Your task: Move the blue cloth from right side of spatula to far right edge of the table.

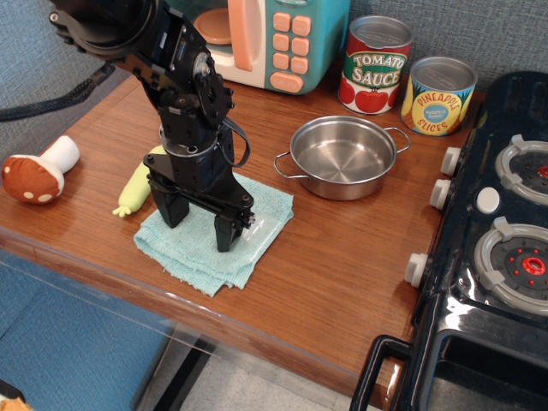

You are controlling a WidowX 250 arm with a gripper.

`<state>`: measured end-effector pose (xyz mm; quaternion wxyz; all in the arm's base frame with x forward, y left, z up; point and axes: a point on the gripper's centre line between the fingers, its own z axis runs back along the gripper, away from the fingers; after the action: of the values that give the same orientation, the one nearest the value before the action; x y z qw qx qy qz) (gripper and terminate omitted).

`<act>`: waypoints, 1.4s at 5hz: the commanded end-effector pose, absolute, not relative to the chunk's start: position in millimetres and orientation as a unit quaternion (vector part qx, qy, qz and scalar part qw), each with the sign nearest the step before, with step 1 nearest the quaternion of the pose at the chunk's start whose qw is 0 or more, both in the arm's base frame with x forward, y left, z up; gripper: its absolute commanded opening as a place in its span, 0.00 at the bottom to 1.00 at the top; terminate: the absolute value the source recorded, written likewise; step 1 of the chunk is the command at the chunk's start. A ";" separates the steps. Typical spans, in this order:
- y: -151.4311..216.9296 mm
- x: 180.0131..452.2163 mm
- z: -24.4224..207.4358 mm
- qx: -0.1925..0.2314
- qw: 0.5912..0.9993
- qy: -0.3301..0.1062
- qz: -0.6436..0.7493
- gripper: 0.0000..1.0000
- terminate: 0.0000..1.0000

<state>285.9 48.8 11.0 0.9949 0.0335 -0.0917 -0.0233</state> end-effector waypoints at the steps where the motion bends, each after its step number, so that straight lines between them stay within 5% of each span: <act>1: 4.4 282.3 4.3 -0.011 0.996 -0.084 -0.042 1.00 0.00; 3: -70.7 273.2 11.5 0.009 0.995 -0.089 -0.043 1.00 0.00; 5: -88.3 269.7 10.4 0.032 0.996 -0.083 -0.015 1.00 0.00; 6: -82.5 275.1 25.8 0.032 0.995 -0.089 0.003 1.00 0.00; 7: -70.6 282.7 70.7 0.012 0.992 -0.127 0.020 1.00 0.00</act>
<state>277.4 -70.3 61.6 0.9938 0.0167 -0.1074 0.0225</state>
